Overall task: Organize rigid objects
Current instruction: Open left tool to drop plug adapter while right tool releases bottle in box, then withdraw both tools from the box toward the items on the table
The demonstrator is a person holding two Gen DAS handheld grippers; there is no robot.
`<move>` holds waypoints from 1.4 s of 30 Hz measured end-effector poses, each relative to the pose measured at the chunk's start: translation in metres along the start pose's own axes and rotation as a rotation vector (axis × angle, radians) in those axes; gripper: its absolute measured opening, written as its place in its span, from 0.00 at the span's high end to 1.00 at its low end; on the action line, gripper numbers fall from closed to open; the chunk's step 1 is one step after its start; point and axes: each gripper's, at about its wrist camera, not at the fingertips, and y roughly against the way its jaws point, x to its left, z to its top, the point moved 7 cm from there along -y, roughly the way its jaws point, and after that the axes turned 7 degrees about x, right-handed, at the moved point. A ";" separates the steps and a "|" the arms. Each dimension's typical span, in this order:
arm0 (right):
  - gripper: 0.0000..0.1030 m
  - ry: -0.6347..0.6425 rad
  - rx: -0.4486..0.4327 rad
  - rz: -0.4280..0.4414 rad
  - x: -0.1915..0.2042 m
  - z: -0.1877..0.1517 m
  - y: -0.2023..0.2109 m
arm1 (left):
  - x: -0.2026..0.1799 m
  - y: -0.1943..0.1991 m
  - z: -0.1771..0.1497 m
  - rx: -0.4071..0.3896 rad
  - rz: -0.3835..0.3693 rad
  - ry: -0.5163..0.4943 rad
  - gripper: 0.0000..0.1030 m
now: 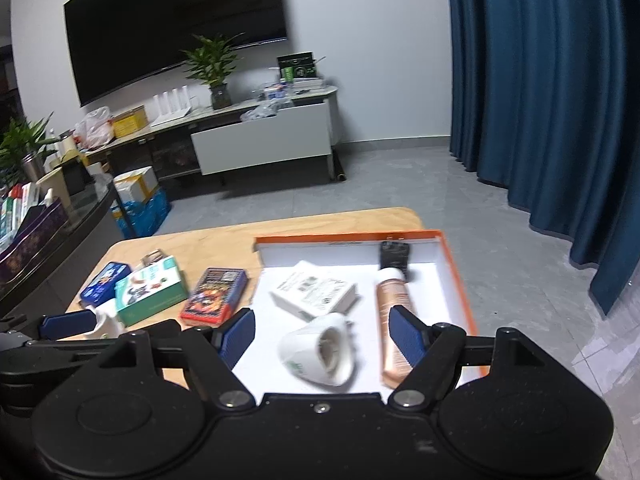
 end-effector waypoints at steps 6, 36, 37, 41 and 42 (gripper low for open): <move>0.15 0.048 0.030 0.033 0.032 -0.008 -0.007 | 0.032 0.005 -0.011 0.001 0.018 0.038 0.06; 0.15 0.145 0.114 0.159 0.120 -0.037 -0.049 | 0.133 -0.029 -0.049 0.025 0.028 -0.039 0.03; 0.15 0.140 0.116 0.159 0.119 -0.036 -0.051 | 0.132 -0.033 -0.048 0.026 0.025 -0.052 0.03; 0.15 0.130 0.125 0.161 0.115 -0.034 -0.058 | 0.132 -0.051 -0.047 0.046 0.036 -0.088 0.03; 0.15 0.131 0.125 0.160 0.114 -0.033 -0.061 | 0.132 -0.054 -0.046 0.053 0.042 -0.092 0.03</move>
